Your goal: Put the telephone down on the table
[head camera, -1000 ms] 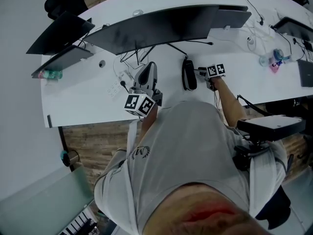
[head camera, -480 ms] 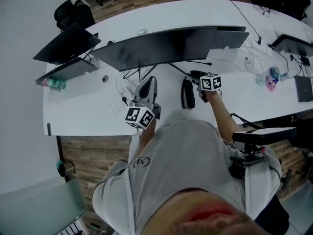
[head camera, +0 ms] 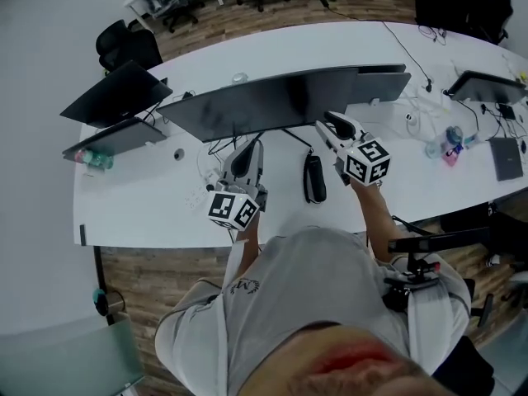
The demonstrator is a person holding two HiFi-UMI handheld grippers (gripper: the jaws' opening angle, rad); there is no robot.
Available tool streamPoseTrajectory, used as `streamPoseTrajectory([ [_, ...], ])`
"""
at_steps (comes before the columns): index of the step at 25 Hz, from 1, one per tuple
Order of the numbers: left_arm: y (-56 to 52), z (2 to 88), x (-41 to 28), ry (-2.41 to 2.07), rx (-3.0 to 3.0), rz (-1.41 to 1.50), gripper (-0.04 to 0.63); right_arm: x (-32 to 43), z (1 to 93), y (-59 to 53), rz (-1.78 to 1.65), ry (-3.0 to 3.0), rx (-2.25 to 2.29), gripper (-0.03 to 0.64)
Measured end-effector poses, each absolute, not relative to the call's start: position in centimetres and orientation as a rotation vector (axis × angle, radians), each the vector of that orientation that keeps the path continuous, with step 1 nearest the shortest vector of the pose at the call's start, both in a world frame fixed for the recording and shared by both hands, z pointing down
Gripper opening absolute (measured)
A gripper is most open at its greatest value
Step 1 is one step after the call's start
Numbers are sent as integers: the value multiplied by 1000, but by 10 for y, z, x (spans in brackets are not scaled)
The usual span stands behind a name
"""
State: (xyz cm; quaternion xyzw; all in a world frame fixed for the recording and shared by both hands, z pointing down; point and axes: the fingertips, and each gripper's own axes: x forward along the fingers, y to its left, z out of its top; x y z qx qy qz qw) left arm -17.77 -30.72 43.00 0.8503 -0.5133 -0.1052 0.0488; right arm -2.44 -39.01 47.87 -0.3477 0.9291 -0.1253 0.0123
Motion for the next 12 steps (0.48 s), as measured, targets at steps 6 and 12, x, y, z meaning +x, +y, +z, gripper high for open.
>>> streamPoseTrajectory([
  [6, -299, 403, -176, -1558, 2632, -357, 11, -20, 403, -361, -128, 2832, -1125, 66],
  [12, -295, 403, -179, -1543, 2629, -373, 11, -25, 377, -336, -24, 2802, -1157, 15],
])
